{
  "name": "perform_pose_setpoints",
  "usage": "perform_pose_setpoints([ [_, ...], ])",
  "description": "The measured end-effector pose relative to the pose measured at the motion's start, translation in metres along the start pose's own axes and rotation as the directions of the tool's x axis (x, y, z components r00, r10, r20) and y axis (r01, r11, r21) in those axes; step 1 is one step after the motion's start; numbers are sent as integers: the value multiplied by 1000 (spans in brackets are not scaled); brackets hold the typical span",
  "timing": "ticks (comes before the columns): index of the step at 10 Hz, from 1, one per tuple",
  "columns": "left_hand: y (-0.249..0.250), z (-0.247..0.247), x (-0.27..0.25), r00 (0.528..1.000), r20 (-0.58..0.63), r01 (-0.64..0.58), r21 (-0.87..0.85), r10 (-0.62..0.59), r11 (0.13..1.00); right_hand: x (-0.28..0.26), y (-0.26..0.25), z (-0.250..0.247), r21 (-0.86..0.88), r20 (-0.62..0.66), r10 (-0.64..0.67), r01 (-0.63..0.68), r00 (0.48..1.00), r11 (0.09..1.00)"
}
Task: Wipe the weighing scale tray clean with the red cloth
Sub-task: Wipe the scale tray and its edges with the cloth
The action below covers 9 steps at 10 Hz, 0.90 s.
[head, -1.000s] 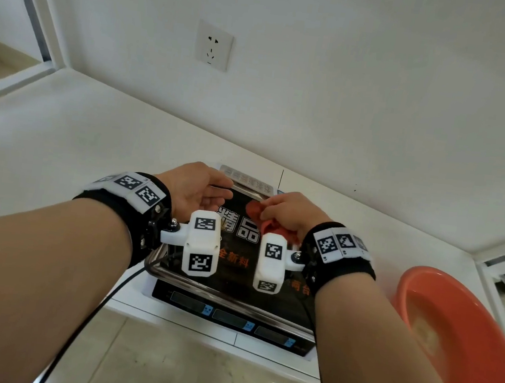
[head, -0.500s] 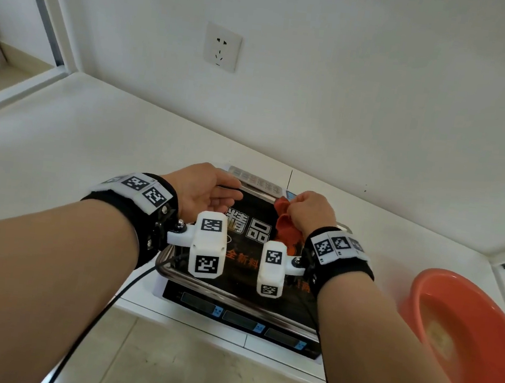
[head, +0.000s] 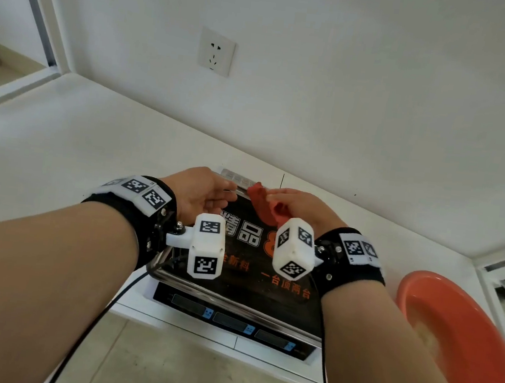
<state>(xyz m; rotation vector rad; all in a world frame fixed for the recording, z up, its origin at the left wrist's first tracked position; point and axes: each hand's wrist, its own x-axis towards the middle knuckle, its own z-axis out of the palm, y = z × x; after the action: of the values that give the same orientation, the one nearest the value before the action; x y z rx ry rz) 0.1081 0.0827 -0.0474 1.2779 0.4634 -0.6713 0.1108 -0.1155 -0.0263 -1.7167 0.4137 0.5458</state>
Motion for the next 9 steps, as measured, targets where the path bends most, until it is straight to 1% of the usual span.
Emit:
perform_pose_setpoints([
  [1, -1, 6, 2, 1000, 11, 7, 13, -7, 1000, 1, 5, -6, 248, 72, 56, -72, 996, 966],
  [2, 0, 14, -3, 995, 97, 34, 13, -35, 999, 0, 8, -8, 422, 96, 101, -132, 990, 897],
  [3, 0, 21, -2, 989, 144, 34, 32, -38, 999, -9, 8, -12, 567, 201, 76, -179, 977, 804],
  [4, 2, 25, -1, 987, 157, 18, 10, -20, 1000, -22, 4, -15, 600, 321, 86, -273, 943, 752],
  [5, 4, 30, -5, 981, 192, -2, -10, 4, 1000, -19, 0, -18, 192, 146, 38, -66, 988, 979],
  [6, 6, 37, -6, 973, 228, -25, 10, 22, 1000, -10, -2, -22, -32, -47, -72, 70, 996, 997],
  [7, 5, 43, -5, 976, 215, -40, -6, 40, 999, -9, -2, -26, -68, -107, -136, 129, 985, 989],
  [8, 7, 41, -4, 981, 190, -17, -59, 28, 998, -3, 4, -35, -45, -183, -138, 132, 973, 990],
  [9, 8, 34, -2, 992, 127, -12, -30, 15, 999, 3, 13, -45, -18, -283, -107, 106, 953, 994],
])
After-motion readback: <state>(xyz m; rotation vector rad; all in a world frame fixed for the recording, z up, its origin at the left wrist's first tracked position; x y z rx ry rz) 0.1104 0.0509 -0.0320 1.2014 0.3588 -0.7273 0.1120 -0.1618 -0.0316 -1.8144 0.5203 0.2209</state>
